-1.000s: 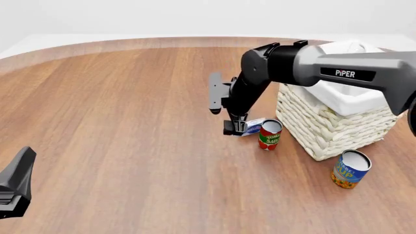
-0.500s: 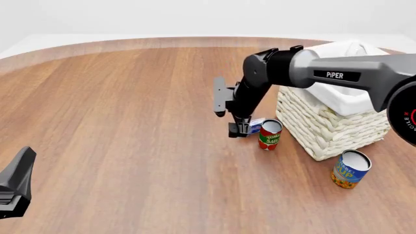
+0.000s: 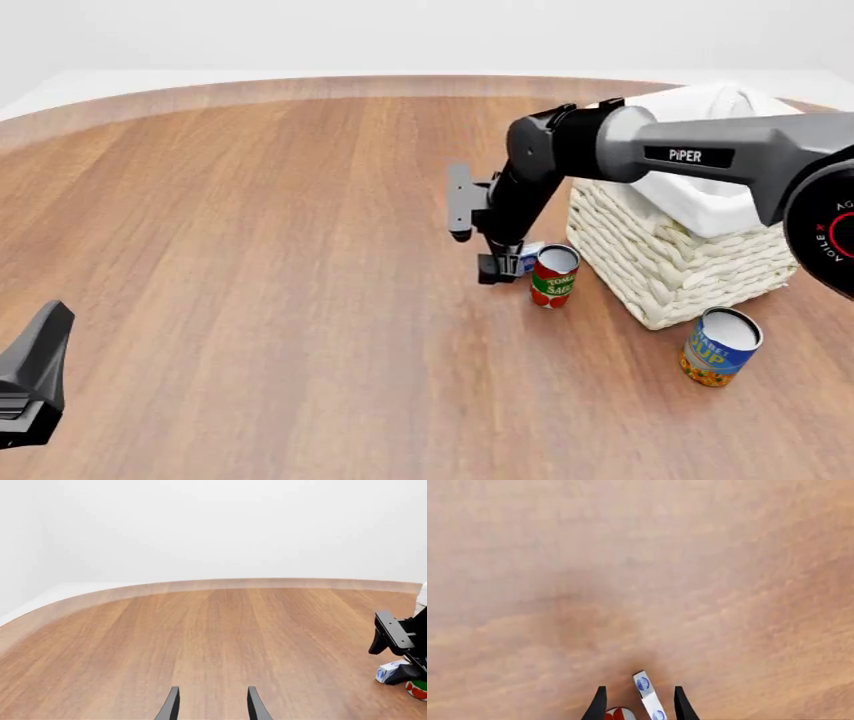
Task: Pick up the alphabet soup and the cream cheese box, and put them in the basket.
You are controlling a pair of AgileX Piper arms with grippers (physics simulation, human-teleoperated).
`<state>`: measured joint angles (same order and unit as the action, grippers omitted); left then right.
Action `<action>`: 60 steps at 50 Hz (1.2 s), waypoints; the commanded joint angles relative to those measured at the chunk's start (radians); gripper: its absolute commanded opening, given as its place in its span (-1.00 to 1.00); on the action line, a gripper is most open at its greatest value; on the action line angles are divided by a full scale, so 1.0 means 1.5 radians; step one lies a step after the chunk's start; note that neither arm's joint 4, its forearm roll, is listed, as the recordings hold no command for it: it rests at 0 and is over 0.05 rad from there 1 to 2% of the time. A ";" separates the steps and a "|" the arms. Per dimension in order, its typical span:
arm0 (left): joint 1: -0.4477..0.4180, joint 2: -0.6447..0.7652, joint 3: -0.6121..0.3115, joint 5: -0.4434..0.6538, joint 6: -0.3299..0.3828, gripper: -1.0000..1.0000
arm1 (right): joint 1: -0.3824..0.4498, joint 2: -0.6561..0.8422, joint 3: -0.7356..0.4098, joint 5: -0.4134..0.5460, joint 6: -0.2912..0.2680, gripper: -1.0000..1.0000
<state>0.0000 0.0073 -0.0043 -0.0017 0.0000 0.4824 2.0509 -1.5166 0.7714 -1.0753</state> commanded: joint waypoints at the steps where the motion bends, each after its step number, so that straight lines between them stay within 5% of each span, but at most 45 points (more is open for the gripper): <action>1: 0.000 0.000 0.000 0.000 0.000 1.00 | -0.015 0.020 -0.017 0.002 -0.008 1.00; 60: 0.000 0.000 0.000 0.000 0.000 1.00 | -0.042 0.089 -0.084 0.022 -0.038 1.00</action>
<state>0.0000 0.0073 -0.0043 -0.0017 0.0000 0.4282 2.1607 -1.6134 0.7932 -1.1205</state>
